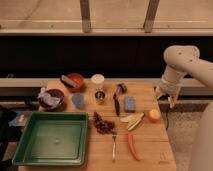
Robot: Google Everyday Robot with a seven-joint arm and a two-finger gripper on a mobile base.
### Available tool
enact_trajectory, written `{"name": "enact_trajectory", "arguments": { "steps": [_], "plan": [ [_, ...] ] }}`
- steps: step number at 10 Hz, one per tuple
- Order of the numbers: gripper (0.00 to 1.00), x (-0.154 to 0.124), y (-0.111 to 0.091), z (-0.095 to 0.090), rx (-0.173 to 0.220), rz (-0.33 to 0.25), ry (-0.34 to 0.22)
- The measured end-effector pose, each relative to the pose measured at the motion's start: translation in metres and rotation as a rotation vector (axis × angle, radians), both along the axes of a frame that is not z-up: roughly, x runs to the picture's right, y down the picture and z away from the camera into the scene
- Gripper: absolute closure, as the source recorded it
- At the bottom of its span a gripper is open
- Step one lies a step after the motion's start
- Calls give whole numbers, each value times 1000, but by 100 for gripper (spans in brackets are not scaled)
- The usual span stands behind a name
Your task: Place fork in paper cup
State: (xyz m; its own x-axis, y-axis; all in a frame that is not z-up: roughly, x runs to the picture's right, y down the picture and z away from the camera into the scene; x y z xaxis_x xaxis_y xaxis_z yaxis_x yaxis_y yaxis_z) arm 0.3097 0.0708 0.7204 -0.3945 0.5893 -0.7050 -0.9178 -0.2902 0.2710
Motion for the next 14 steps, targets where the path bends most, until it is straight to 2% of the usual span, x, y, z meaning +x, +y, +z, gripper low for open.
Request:
{"name": "enact_trajectory", "arguments": {
  "steps": [11,13,14],
  "plan": [
    [38,-1,0,0,2,-10,1],
    [38,-12,-3,0,10,-25,-17],
    [38,-27,-5,3,9,-40,-41]
  ]
}}
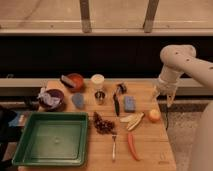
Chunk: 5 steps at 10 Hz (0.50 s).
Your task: Place fork in paper cup
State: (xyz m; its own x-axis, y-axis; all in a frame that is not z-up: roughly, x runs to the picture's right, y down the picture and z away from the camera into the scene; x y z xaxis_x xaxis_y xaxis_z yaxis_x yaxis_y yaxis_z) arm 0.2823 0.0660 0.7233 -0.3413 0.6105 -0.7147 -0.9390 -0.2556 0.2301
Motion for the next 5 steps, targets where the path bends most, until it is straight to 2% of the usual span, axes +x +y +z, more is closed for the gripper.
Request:
{"name": "enact_trajectory", "arguments": {
  "steps": [2,5],
  "plan": [
    [38,-37,0,8,-10,-38,-58],
    [38,-92,11,14,-37,-100,-153]
  ]
}}
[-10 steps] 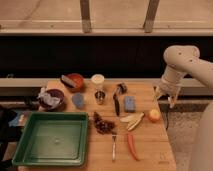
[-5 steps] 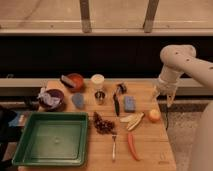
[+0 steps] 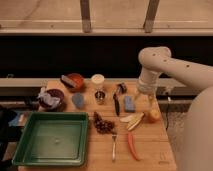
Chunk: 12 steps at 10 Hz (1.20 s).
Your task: Place fork in paper cup
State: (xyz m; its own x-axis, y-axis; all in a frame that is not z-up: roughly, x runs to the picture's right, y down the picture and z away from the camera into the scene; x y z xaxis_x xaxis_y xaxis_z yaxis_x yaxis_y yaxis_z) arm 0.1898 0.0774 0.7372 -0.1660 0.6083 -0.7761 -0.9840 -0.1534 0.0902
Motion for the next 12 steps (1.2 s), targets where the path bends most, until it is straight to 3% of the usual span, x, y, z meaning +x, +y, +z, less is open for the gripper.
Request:
{"name": "enact_trajectory", "arguments": {
  "steps": [3,8,12],
  "plan": [
    [38,-58,16,-5,-28,-89,-112],
    [38,-58,19,-6,-43,-111,-116],
    [38,-73,74,0,-142,-152,-135]
  ]
}}
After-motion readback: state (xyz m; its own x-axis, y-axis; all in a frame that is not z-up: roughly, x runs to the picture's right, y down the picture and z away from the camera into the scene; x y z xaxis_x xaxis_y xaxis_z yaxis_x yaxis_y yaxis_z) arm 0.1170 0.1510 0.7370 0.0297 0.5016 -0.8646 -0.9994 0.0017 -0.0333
